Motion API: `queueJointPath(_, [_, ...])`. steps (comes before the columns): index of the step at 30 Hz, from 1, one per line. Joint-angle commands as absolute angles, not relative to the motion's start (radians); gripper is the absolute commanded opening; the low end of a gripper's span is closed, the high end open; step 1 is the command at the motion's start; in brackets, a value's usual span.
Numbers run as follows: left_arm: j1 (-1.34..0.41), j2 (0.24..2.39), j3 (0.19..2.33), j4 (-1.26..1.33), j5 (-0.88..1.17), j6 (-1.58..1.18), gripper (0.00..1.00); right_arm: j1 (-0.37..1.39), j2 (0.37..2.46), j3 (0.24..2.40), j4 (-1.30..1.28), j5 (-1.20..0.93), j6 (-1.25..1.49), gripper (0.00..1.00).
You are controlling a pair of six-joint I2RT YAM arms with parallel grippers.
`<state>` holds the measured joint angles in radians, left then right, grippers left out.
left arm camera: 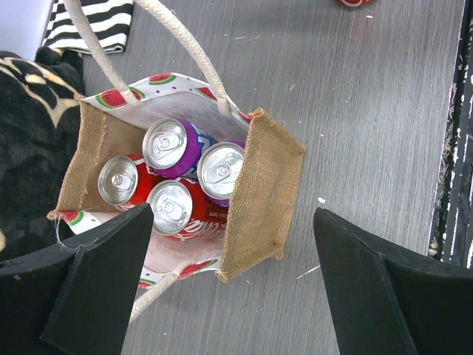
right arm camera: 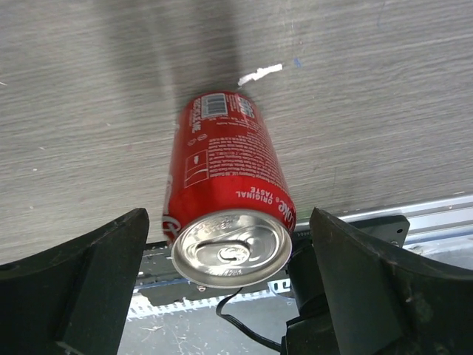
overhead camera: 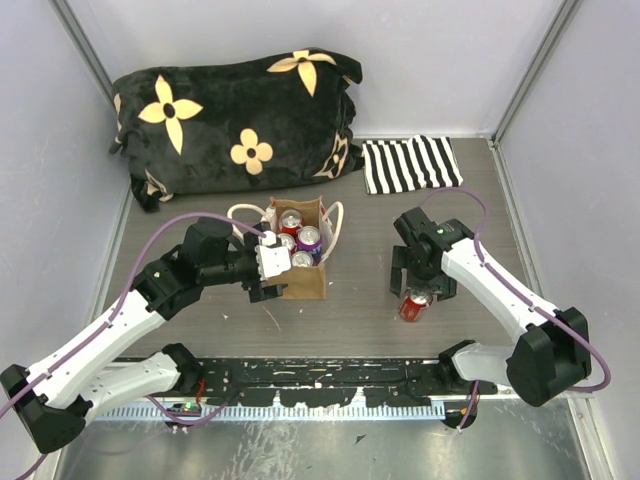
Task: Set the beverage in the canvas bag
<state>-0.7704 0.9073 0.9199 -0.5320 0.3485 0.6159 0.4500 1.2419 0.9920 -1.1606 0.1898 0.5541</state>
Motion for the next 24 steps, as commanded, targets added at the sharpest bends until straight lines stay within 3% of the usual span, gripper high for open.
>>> queueJointPath(1, [-0.775,0.893,0.910,-0.543,0.340,0.607,0.97,0.441,1.207,0.939,-1.132,0.170,0.573,0.93])
queueJointPath(3, [-0.775,0.891,0.908,-0.546,0.340,0.609,0.97,0.438,1.196,0.921,-1.129,0.167,0.579,0.85])
queueJointPath(5, [-0.775,0.889,0.904,-0.547,0.341,0.609,0.97,0.434,1.185,0.914,-1.128,0.166,0.585,0.68])
queueJointPath(6, [-0.776,0.890,0.904,-0.547,0.342,0.609,0.97,0.431,1.181,0.914,-1.126,0.162,0.586,0.57])
queueJointPath(8, [-0.775,0.889,0.903,-0.546,0.343,0.607,0.97,0.427,1.178,0.924,-1.125,0.157,0.586,0.24])
queueJointPath(9, [-0.775,0.889,0.904,-0.546,0.343,0.610,0.97,0.427,1.179,0.936,-1.125,0.157,0.585,0.14])
queueJointPath(11, [-0.776,0.889,0.905,-0.547,0.342,0.612,0.97,0.427,1.183,0.975,-1.127,0.156,0.584,0.03])
queueJointPath(16, [-0.775,0.883,0.903,-0.551,0.323,0.624,0.97,0.426,1.238,1.236,-1.185,0.191,0.556,0.01])
queueJointPath(24, [-0.775,0.934,0.852,-0.470,0.258,0.689,1.00,0.425,1.472,1.824,-1.304,0.237,0.451,0.01])
